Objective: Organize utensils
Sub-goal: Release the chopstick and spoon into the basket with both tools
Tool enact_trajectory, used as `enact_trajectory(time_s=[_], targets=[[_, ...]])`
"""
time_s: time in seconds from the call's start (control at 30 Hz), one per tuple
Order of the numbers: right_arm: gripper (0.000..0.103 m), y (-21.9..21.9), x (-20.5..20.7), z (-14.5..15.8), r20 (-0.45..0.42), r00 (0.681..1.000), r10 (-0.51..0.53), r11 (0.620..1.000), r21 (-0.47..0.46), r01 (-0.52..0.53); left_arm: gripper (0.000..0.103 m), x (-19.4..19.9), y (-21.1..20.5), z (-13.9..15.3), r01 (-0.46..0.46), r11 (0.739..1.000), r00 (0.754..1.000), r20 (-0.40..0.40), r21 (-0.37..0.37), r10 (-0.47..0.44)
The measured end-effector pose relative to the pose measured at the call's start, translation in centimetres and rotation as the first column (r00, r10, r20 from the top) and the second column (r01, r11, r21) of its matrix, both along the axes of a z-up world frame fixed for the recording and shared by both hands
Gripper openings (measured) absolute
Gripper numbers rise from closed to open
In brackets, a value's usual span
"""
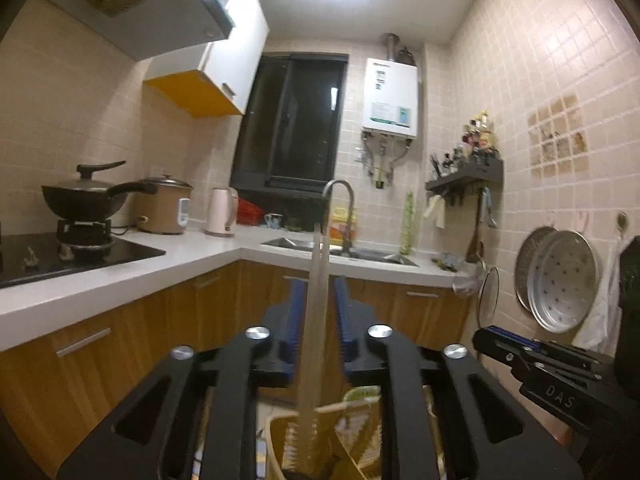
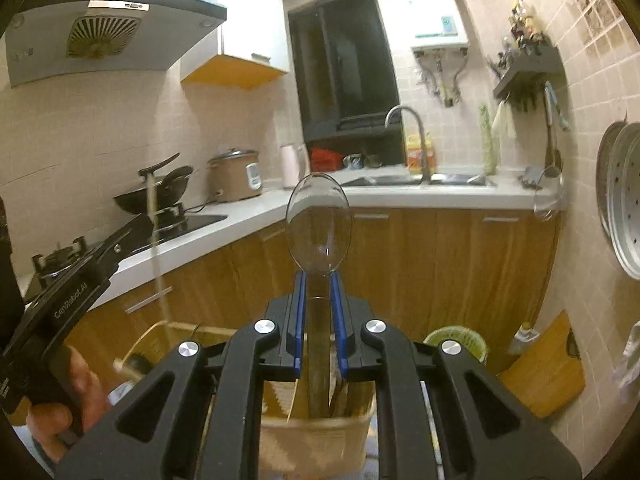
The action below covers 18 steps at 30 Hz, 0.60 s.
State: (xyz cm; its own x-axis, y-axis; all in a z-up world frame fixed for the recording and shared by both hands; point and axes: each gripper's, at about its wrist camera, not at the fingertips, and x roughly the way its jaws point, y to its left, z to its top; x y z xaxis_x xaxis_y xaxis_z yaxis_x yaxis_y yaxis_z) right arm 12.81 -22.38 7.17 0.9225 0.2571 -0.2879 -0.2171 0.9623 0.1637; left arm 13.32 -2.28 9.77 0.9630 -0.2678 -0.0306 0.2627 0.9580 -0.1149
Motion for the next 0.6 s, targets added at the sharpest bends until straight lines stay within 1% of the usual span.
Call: enact_trajectory(time_s=[0.03,0.07,0.1,0.2,0.3,0.33,0.37,0.4,0.43,0.47,0.5,0.53,0.57,0.6], targets=[[0.028,-0.1,-0.5,0.0,0.0,1.0,0.001,1.0,-0.003,-0.001,0.027,-0.6,0.1,0.1,-0.002,1.0,1.0,0.008,0.014,0.002],[0.038,-0.4,-1.5,0.1,0.006,1.0,-0.002,1.0,0.0,0.002,0.027,-1.3,0.3,0.2,0.0,1.0,1.0,0.01,0.028,-0.001],[0.042,-0.7,-2.2,0.4,0.004,1.0,0.0,1.0,0.002,0.0,0.027,-1.7,0.5,0.2,0.004,0.999,1.0,0.01,0.034,-0.005],[0.043,-1.4,-4.1,1.2,-0.026,0.999,0.031,0.999,0.021,-0.031,0.027,-4.1,1.7,1.0,0.015,1.0,1.0,0.015,0.028,-0.015],[0.043,-1.6,-6.1,2.3,-0.067,0.996,0.05,0.999,0.008,-0.05,0.032,-7.2,2.8,2.7,0.025,0.999,1.0,0.015,0.025,-0.026],[0.043,-1.5,-6.6,2.7,-0.091,0.994,0.055,0.998,-0.006,-0.056,0.032,-8.1,3.1,3.4,0.033,0.999,0.999,0.005,0.026,-0.033],[0.043,-1.2,-7.1,3.0,-0.133,0.99,0.057,0.998,-0.032,-0.061,0.032,-8.8,3.1,3.8,0.041,0.999,0.999,-0.008,0.03,-0.041],[0.043,-0.8,-7.5,3.1,-0.181,0.982,0.054,0.996,-0.059,-0.066,0.032,-9.6,3.2,4.4,0.06,0.997,0.998,-0.034,0.037,-0.059],[0.043,-0.6,-7.7,3.2,-0.211,0.976,0.053,0.995,-0.073,-0.069,0.032,-10.4,3.2,4.8,0.082,0.996,0.995,-0.064,0.044,-0.079],[0.043,-0.1,-7.9,2.9,-0.274,0.96,0.05,0.992,-0.096,-0.079,0.032,-11.1,3.1,5.1,0.101,0.993,0.991,-0.096,0.055,-0.096],[0.043,0.1,-8.1,2.5,-0.32,0.946,0.05,0.99,-0.109,-0.089,0.032,-11.5,2.9,5.1,0.123,0.99,0.985,-0.133,0.069,-0.113],[0.043,0.5,-8.2,1.6,-0.403,0.913,0.055,0.986,-0.121,-0.113,0.032,-11.7,2.7,5.0,0.151,0.985,0.974,-0.184,0.085,-0.133],[0.043,0.8,-8.3,0.5,-0.466,0.882,0.067,0.983,-0.12,-0.138,0.032,-11.8,2.5,4.5,0.186,0.978,0.956,-0.249,0.097,-0.157],[0.042,1.1,-8.4,-0.3,-0.509,0.857,0.082,0.981,-0.112,-0.161,0.033,-11.8,2.3,3.9,0.21,0.972,0.939,-0.299,0.103,-0.171]])
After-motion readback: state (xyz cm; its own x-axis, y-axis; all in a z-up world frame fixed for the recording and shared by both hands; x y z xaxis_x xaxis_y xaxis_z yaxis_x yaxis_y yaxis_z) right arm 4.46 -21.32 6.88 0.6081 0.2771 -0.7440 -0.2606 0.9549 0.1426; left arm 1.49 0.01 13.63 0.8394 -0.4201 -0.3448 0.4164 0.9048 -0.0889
